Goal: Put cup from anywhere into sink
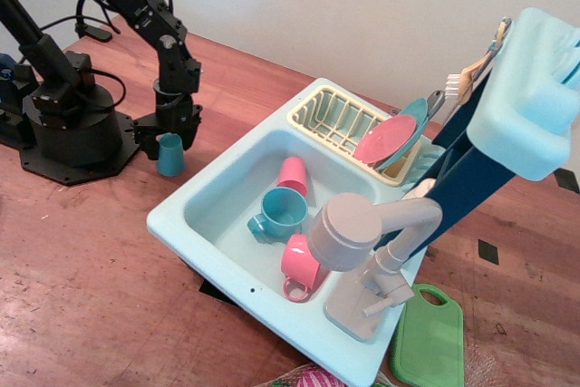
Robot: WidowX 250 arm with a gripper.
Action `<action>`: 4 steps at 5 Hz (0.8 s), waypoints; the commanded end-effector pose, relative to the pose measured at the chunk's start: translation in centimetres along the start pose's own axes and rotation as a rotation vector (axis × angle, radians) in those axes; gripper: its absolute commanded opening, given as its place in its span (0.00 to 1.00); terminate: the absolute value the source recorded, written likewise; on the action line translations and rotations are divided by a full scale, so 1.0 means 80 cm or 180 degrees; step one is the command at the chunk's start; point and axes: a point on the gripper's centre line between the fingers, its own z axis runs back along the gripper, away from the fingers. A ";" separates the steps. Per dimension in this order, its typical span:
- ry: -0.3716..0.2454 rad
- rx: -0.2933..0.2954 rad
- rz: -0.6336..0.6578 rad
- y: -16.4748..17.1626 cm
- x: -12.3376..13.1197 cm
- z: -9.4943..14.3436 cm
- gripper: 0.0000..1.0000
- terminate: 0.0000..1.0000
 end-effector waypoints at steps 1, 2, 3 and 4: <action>0.0012 0.0068 -0.0023 0.000 0.006 -0.005 1.00 0.00; 0.0086 0.0152 -0.0021 0.007 0.011 0.002 0.00 0.00; 0.0079 0.0186 0.0006 0.010 0.010 0.010 0.00 0.00; 0.0055 0.0259 -0.0031 0.020 0.015 0.031 0.00 0.00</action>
